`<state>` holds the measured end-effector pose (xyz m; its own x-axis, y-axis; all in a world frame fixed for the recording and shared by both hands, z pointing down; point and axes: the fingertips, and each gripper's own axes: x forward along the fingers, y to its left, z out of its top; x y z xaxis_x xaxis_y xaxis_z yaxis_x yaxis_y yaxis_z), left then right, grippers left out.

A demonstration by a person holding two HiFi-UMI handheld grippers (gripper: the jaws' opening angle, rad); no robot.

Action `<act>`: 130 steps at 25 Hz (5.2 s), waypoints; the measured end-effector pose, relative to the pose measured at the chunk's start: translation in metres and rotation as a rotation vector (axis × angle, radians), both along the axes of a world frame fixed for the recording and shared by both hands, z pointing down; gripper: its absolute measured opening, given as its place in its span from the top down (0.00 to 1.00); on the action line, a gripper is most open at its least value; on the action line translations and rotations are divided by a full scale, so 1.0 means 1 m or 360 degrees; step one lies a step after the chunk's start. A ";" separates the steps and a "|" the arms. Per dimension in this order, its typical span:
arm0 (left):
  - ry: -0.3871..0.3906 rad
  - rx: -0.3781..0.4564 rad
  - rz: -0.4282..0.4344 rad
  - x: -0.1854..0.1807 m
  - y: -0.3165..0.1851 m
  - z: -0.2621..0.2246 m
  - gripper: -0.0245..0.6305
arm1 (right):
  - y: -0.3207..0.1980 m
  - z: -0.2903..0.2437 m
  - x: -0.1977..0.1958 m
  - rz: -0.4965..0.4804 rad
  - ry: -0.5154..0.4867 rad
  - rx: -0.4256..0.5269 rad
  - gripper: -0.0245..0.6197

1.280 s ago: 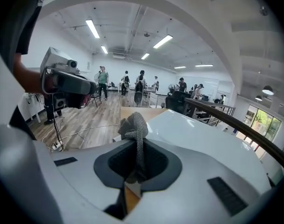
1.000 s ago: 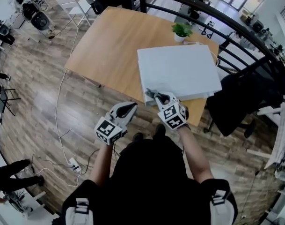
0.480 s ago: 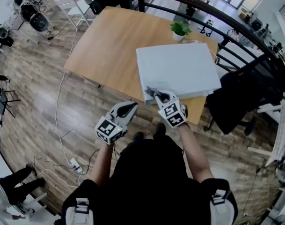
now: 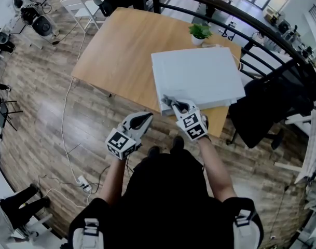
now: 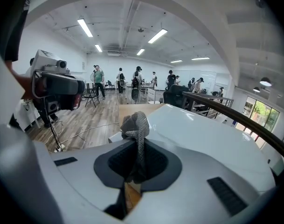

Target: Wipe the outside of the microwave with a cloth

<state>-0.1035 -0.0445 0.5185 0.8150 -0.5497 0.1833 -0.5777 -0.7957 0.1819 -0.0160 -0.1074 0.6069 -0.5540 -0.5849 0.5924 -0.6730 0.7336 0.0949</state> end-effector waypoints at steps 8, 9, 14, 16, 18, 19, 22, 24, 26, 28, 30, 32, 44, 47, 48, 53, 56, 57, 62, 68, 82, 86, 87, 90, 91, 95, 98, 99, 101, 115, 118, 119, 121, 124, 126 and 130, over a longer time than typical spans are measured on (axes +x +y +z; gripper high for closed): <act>0.0000 -0.0004 0.0001 0.002 -0.001 -0.002 0.96 | 0.000 -0.002 0.000 0.0006 -0.0019 0.0003 0.93; 0.0001 -0.0003 0.0001 0.003 -0.002 -0.001 0.96 | 0.000 -0.002 0.000 0.0006 -0.0021 0.0001 0.93; 0.0006 -0.0060 -0.0010 0.003 0.000 0.001 0.96 | 0.001 -0.001 0.000 0.0006 -0.0028 -0.0012 0.93; 0.0006 -0.0063 -0.0010 0.002 -0.001 0.001 0.96 | 0.001 -0.002 -0.001 0.0004 -0.0027 -0.0013 0.93; 0.0001 -0.0028 0.0003 0.004 -0.003 0.001 0.96 | 0.000 -0.001 0.000 0.0002 -0.0024 -0.0014 0.93; 0.0000 -0.0002 0.0009 0.004 -0.004 0.000 0.96 | -0.001 -0.001 0.000 0.0000 -0.0025 -0.0015 0.93; 0.0006 0.0014 0.0010 0.006 -0.006 -0.001 0.96 | -0.002 0.000 0.002 -0.0007 -0.0020 -0.0014 0.93; 0.0004 0.0018 0.0013 0.007 -0.006 -0.001 0.96 | -0.004 -0.001 0.004 -0.0011 -0.0003 -0.0011 0.93; 0.0003 0.0018 0.0013 0.010 -0.007 -0.001 0.96 | -0.005 -0.001 0.008 -0.0010 0.0014 -0.0013 0.93; 0.0004 0.0015 0.0010 0.013 -0.007 -0.001 0.96 | -0.007 0.000 0.015 -0.0004 0.0023 -0.0025 0.93; 0.0003 0.0021 0.0013 0.016 -0.008 -0.001 0.96 | -0.008 0.000 0.021 0.0002 0.0024 -0.0043 0.93; 0.0003 0.0024 0.0015 0.020 -0.010 -0.001 0.96 | -0.010 0.000 0.028 0.0012 0.0020 -0.0058 0.93; 0.0011 0.0015 0.0019 0.050 -0.014 -0.001 0.96 | -0.023 0.000 0.095 0.0125 0.0010 -0.0100 0.93; 0.0012 -0.0002 0.0019 0.057 -0.016 0.000 0.96 | -0.027 0.001 0.112 0.0161 0.0011 -0.0103 0.93; 0.0013 -0.0006 0.0018 0.059 -0.017 -0.001 0.96 | -0.029 0.001 0.119 0.0173 0.0011 -0.0104 0.93; -0.0003 0.0009 0.0023 0.073 -0.022 0.000 0.96 | -0.040 0.000 0.154 0.0239 0.0009 -0.0091 0.93; -0.0006 0.0032 0.0029 0.081 -0.025 -0.001 0.96 | -0.044 0.000 0.176 0.0280 0.0011 -0.0092 0.93; -0.0004 0.0034 0.0028 0.083 -0.025 -0.001 0.96 | -0.045 0.001 0.184 0.0294 0.0016 -0.0099 0.93; -0.0003 0.0000 0.0008 0.098 -0.027 0.001 0.96 | -0.052 0.003 0.231 0.0389 0.0041 -0.0114 0.93; 0.0002 -0.0030 -0.0026 0.113 -0.029 0.002 0.96 | -0.064 0.003 0.287 0.0514 0.0050 -0.0109 0.93; -0.0054 -0.0004 -0.0050 0.147 -0.035 -0.001 0.96 | -0.086 0.001 0.362 0.0656 0.0035 -0.0102 0.93; -0.0061 0.0009 -0.0110 0.147 -0.034 -0.003 0.96 | -0.097 -0.001 0.371 0.0667 0.0028 -0.0062 0.93; -0.0059 0.0013 -0.0124 0.145 -0.035 -0.004 0.96 | -0.101 -0.001 0.373 0.0666 0.0032 -0.0050 0.93; -0.0065 0.0025 -0.0140 0.143 -0.035 -0.001 0.96 | -0.106 0.001 0.375 0.0662 0.0054 -0.0073 0.93; -0.0068 0.0033 -0.0143 0.143 -0.035 0.000 0.96 | -0.108 0.002 0.375 0.0661 0.0058 -0.0078 0.93; -0.0067 0.0087 -0.0150 0.142 -0.036 -0.001 0.96 | -0.115 0.003 0.377 0.0660 0.0051 -0.0065 0.93; -0.0068 0.0065 -0.0168 0.142 -0.037 -0.003 0.96 | -0.118 0.003 0.379 0.0667 0.0051 -0.0075 0.93; -0.0062 0.0068 -0.0173 0.141 -0.038 -0.004 0.96 | -0.121 0.001 0.378 0.0666 0.0050 -0.0064 0.93; -0.0060 0.0083 -0.0179 0.137 -0.039 -0.005 0.96 | -0.130 -0.009 0.374 0.0660 0.0044 0.0000 0.93; -0.0051 -0.0007 -0.0190 0.111 -0.051 0.001 0.96 | -0.144 -0.008 0.366 0.0702 0.0139 0.0023 0.94; -0.0032 0.0011 -0.0182 0.108 -0.058 -0.006 0.96 | -0.148 -0.012 0.361 0.0706 0.0146 0.0034 0.94; -0.0032 0.0006 -0.0172 0.106 -0.059 -0.004 0.96 | -0.148 -0.010 0.359 0.0712 0.0151 0.0026 0.94; -0.0036 0.0007 -0.0159 0.101 -0.060 -0.001 0.96 | -0.147 -0.001 0.359 0.0723 0.0175 -0.0010 0.94; -0.0035 0.0058 -0.0154 0.093 -0.062 -0.001 0.96 | -0.147 -0.004 0.351 0.0714 0.0200 -0.0008 0.94; -0.0029 0.0034 -0.0164 0.089 -0.062 -0.001 0.96 | -0.146 -0.003 0.348 0.0716 0.0222 -0.0029 0.94; -0.0012 0.0072 -0.0162 0.081 -0.064 -0.003 0.96 | -0.150 -0.011 0.346 0.0720 0.0242 0.0056 0.94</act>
<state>-0.0227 -0.1084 0.5153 0.7532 -0.6373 0.1627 -0.6571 -0.7402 0.1425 0.3300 -0.2578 0.5957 -0.1479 -0.7683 0.6228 -0.9005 0.3650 0.2364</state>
